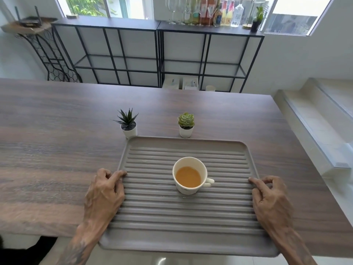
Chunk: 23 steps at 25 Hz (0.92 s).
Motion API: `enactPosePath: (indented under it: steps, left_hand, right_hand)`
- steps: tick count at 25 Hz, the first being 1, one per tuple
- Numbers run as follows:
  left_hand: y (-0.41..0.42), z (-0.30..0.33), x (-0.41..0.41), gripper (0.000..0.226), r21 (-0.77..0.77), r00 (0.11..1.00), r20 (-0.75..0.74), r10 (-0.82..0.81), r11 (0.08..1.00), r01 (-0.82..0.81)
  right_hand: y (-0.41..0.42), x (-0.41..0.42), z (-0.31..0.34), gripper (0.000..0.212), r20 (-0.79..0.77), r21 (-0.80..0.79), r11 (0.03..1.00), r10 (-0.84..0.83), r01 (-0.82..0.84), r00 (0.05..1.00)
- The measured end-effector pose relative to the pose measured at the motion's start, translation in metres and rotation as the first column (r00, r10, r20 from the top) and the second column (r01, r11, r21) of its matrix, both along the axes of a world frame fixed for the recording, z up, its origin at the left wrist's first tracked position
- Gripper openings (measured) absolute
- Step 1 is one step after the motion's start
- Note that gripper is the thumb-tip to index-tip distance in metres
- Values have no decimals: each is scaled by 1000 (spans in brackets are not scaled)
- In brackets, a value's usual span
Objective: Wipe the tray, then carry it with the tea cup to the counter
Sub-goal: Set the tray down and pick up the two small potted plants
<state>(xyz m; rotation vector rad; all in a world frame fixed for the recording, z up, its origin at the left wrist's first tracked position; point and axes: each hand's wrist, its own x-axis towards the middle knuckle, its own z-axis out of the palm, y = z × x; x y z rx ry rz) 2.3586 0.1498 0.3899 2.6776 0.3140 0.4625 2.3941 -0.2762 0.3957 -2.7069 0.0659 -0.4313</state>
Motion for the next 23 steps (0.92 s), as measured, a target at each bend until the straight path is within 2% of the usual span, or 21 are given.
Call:
enactPosePath:
  steps: [2, 4, 5, 7, 9, 10, 13, 20, 23]
  left_hand:
    - [4, 15, 7, 25, -110, 1000, 14, 13, 994, -11]
    - [16, 32, 31, 36, -192, 998, 26, 49, 980, -43]
    - [22, 37, 48, 45, -236, 998, 21, 53, 971, -46]
    - [37, 43, 90, 70, -331, 999, -36, 40, 942, -50]
    - [43, 42, 128, 90, -389, 993, -116, 7, 920, -52]
    - [42, 41, 142, 93, -404, 990, -140, -7, 913, -50]
    - [35, 33, 165, 70, -479, 990, -127, -61, 878, -7]
    - [40, 15, 180, 49, -526, 997, -69, -34, 850, -8]
    - [39, 17, 182, 41, -548, 996, -61, -62, 837, 19]
  right_hand:
    - [9, 9, 19, 40, 88, 1, 999, 37, -38, 995]
    - [30, 40, 43, 33, 137, 54, 986, 152, -160, 979]
    - [43, 61, 53, 37, 101, 126, 969, 203, -215, 974]
    - [74, 108, 70, 59, -87, 281, 929, 274, -241, 958]
    - [103, 147, 69, 82, -280, 325, 914, 337, -241, 899]
    - [115, 161, 65, 89, -325, 334, 910, 357, -247, 876]
    - [139, 185, 48, 96, -380, 408, 887, 380, -216, 844]
    - [160, 194, 33, 60, -256, 478, 847, 389, -234, 885]
    - [162, 196, 32, 55, -241, 467, 853, 378, -235, 894]
